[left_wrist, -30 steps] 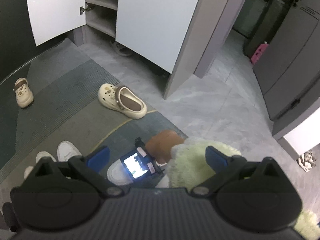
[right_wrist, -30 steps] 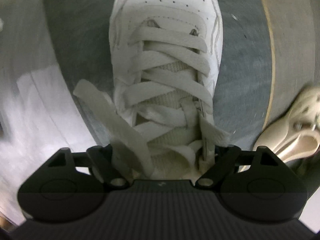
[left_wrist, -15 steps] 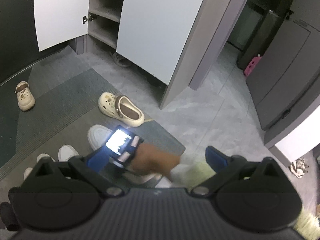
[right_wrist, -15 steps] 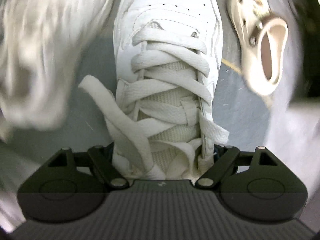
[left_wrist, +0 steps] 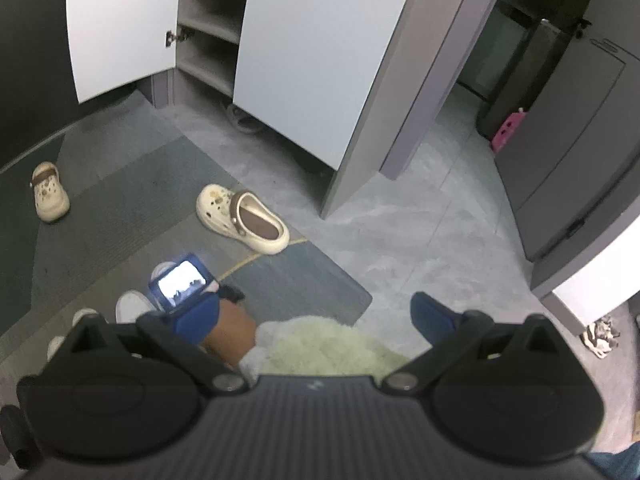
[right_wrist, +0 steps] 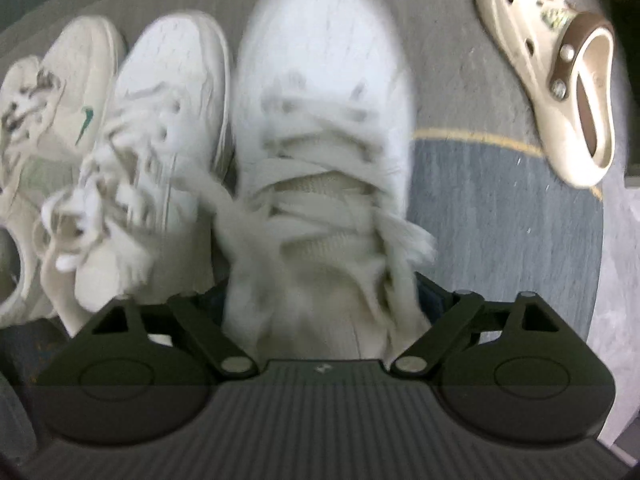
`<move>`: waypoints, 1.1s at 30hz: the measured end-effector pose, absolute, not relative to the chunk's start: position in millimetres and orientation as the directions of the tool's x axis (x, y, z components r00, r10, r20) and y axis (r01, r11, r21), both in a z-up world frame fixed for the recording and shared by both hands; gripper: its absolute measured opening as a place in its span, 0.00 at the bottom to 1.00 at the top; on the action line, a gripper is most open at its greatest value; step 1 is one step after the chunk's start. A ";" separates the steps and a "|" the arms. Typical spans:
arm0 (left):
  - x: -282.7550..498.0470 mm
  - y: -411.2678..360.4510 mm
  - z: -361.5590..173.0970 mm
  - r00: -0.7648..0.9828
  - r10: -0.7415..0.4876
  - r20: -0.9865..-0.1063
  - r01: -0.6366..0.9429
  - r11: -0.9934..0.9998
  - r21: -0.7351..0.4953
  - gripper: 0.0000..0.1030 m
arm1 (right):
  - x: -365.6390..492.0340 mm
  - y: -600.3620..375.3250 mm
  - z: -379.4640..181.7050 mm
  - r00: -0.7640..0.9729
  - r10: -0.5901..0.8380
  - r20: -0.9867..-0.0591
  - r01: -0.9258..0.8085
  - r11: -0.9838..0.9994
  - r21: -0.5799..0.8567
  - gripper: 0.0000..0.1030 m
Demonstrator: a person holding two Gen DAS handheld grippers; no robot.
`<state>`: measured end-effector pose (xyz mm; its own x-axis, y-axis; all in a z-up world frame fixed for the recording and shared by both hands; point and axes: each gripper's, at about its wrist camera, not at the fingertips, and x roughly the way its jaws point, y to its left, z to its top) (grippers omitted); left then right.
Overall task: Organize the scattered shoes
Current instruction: 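Set the white sneaker beside the paired sneakers and open the right tool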
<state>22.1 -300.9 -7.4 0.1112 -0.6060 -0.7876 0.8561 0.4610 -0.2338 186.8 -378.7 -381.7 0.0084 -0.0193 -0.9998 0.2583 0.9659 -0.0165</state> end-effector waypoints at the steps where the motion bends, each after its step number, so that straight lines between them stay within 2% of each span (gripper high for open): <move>1: 22.7 -302.7 -8.5 0.105 -0.605 -0.790 0.855 0.460 -0.238 1.00 | 188.5 -378.2 -378.6 0.026 -0.013 -1.000 0.259 0.966 -0.006 1.00; 7: 13.9 -298.1 -16.4 0.041 -0.592 -0.805 0.875 0.410 -0.257 1.00 | 182.2 -370.6 -338.5 0.235 0.000 -0.972 0.227 0.972 0.054 1.00; 11: 9.8 -295.5 -18.5 0.024 -0.588 -0.809 0.877 0.400 -0.265 1.00 | 155.9 -353.5 -322.2 0.342 0.087 -0.936 0.157 0.976 0.148 1.00; 14: 7.0 -293.3 -20.1 0.012 -0.585 -0.811 0.878 0.395 -0.272 1.00 | 148.2 -349.9 -320.5 0.333 0.115 -0.936 0.161 0.971 0.176 0.97; 18: 2.9 -291.1 -22.1 -0.004 -0.582 -0.813 0.877 0.389 -0.282 1.00 | 141.4 -342.5 -326.8 0.286 0.071 -0.956 0.158 0.980 0.120 0.94; 19: 1.3 -291.6 -22.5 -0.007 -0.581 -0.814 0.878 0.386 -0.283 1.00 | 142.4 -342.2 -332.1 0.270 0.059 -0.961 0.168 0.980 0.107 0.89; 20: -0.6 -292.1 -22.9 -0.008 -0.580 -0.815 0.880 0.383 -0.281 1.00 | 143.9 -343.5 -340.8 0.244 0.054 -0.968 0.185 0.977 0.102 0.72; 21: -2.4 -292.5 -23.2 -0.008 -0.579 -0.815 0.882 0.379 -0.278 1.00 | 144.8 -345.0 -347.4 0.225 0.059 -0.973 0.201 0.974 0.105 0.68; 25: -5.7 -294.1 -25.0 -0.017 -0.574 -0.819 0.885 0.372 -0.280 1.00 | 148.3 -342.0 -352.6 0.229 0.094 -0.969 0.207 0.968 0.143 0.65; 33: 3.5 -296.6 -26.7 0.035 -0.558 -0.829 0.878 0.414 -0.241 1.00 | 153.1 -322.8 -378.6 0.210 0.042 -0.977 0.164 0.983 0.078 0.63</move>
